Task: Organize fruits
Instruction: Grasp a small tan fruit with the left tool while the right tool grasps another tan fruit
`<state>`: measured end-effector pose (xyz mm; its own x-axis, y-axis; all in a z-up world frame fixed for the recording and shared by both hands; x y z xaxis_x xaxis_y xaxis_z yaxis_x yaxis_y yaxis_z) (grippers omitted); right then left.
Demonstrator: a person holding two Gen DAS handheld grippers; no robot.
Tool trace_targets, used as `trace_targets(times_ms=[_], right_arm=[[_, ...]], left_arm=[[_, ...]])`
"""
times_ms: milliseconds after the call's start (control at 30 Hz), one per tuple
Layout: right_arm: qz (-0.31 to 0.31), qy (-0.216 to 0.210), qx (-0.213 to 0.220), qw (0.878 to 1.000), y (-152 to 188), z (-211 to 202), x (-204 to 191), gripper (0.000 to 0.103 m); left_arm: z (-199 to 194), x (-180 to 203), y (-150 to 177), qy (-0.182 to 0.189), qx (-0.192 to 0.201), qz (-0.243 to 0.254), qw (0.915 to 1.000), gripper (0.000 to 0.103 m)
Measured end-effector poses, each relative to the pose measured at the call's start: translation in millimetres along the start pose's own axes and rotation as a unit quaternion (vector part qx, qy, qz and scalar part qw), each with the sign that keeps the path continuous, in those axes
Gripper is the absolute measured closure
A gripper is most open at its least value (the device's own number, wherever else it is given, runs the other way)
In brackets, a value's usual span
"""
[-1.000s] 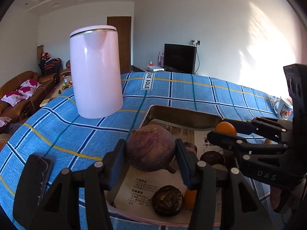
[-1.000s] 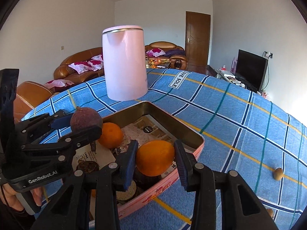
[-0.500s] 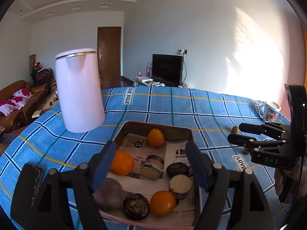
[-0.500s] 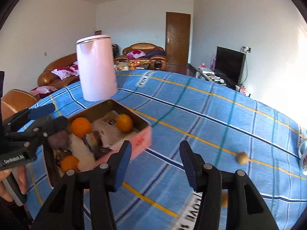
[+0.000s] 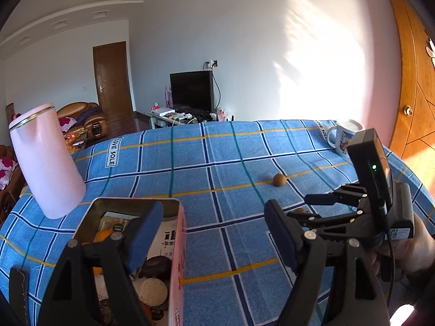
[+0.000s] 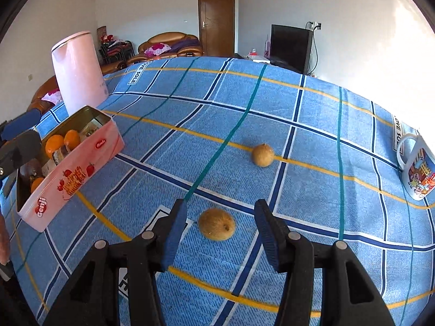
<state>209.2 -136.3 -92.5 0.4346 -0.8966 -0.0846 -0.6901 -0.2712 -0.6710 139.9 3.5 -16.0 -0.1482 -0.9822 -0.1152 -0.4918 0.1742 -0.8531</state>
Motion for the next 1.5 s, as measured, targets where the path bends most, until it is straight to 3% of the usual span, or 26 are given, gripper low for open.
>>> trace_targets(times_ms=[67,100,300,467,633,867,1133,1300,1400,1500], right_arm=[[0.002,-0.004,-0.023,1.0,3.5,9.6,0.8,0.068],[0.004,-0.009,-0.027,1.0,6.0,11.7,1.4,0.072],[0.032,-0.006,-0.005,0.999,-3.7,2.7,22.3,0.072],[0.083,0.05,0.025,0.995,-17.1,-10.2,71.5,0.072],[0.13,0.074,0.043,0.988,-18.2,-15.9,113.9,0.072],[0.157,0.064,0.054,0.984,-11.3,-16.8,131.8,0.072],[0.168,0.053,0.059,0.983,-9.2,-17.1,133.7,0.072],[0.159,0.054,0.058,0.984,-9.9,-15.9,130.4,0.072],[0.156,0.052,0.055,0.985,-10.3,-13.9,129.0,0.072],[0.153,0.049,0.06,0.985,-11.0,-14.9,128.0,0.072]], left_arm=[[4.3,4.9,-6.9,0.005,-0.003,0.006,1.0,0.024],[6.6,6.6,-9.8,0.008,-0.006,0.005,0.9999,0.024],[34.8,27.1,-22.1,0.037,-0.033,0.001,0.9988,0.024],[71.5,54.2,-24.9,0.064,-0.069,-0.005,0.9956,0.024],[106.2,82.7,-26.2,0.075,-0.096,-0.001,0.9925,0.024],[146.2,114.3,-30.6,0.092,-0.121,0.015,0.9882,0.026],[190.7,125.0,-30.2,0.103,-0.158,0.014,0.982,0.05],[203.0,121.7,-26.9,0.111,-0.169,0.002,0.9793,0.057],[201.7,124.9,-27.0,0.119,-0.168,0.01,0.9784,0.076],[195.2,125.9,-24.1,0.129,-0.167,0.012,0.9775,0.076]])
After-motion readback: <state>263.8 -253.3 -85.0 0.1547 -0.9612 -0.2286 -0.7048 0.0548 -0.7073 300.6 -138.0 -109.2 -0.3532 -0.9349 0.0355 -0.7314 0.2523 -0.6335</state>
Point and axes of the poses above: each gripper's, at about its wrist camera, not at the fingertips, and z roughly the way its jaws point, x to its right, y to its underside, the point moved 6 cm from there along z, roughly the way its jaws point, and after that the axes turned 6 degrees about z, right-handed, at the moved point
